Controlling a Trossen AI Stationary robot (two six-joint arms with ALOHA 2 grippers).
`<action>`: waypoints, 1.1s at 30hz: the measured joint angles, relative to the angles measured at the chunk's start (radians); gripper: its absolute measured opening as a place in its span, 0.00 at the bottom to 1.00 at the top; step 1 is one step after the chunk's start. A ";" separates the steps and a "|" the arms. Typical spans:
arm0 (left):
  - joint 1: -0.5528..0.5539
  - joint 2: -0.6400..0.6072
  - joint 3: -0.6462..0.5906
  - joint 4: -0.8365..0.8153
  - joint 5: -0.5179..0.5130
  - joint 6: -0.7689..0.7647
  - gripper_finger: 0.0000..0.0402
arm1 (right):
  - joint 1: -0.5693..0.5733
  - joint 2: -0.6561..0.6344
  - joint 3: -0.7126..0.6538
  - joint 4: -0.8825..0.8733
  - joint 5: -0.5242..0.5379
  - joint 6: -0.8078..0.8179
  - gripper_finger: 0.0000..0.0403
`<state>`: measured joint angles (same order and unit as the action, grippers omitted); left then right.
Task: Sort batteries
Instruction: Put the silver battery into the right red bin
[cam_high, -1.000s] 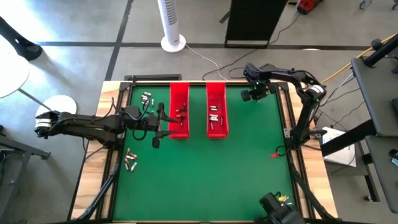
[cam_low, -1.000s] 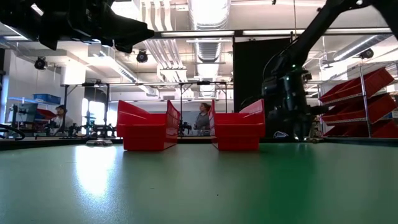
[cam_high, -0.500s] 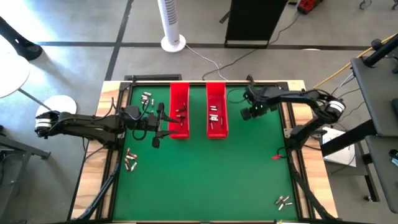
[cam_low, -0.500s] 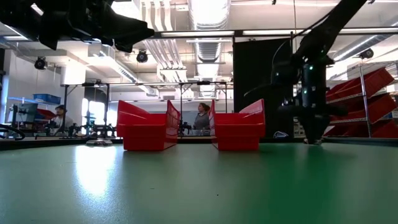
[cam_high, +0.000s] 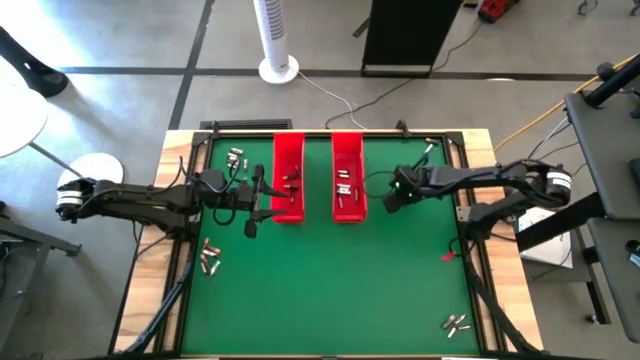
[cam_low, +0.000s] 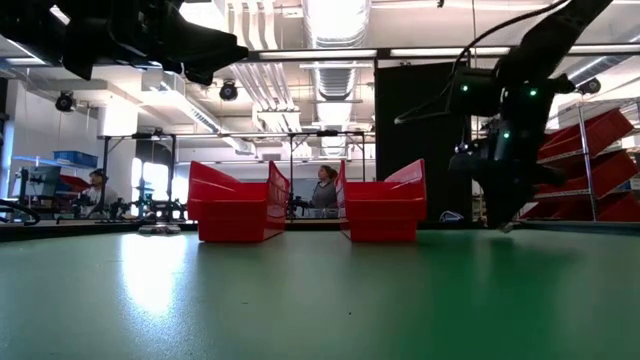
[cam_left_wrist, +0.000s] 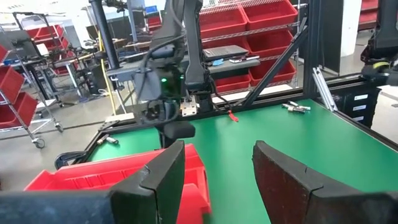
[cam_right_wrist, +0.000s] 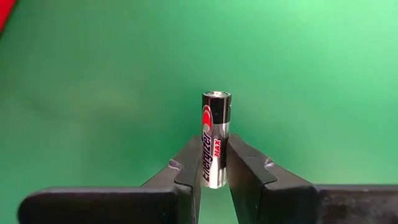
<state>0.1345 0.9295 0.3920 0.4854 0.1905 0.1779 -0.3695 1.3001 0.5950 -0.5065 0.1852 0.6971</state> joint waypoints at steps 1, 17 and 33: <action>0.000 0.000 0.000 0.000 0.000 -0.006 0.42 | 0.020 -0.003 -0.009 0.014 0.006 -0.001 0.13; 0.000 0.000 0.000 -0.004 0.000 -0.022 0.42 | 0.319 -0.006 -0.028 0.024 0.103 0.093 0.13; 0.000 0.000 0.000 0.018 -0.044 -0.034 0.42 | 0.753 0.006 0.025 0.042 0.096 0.322 0.13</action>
<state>0.1345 0.9295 0.3923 0.5030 0.1466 0.1440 0.3831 1.3060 0.6201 -0.4646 0.2812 1.0190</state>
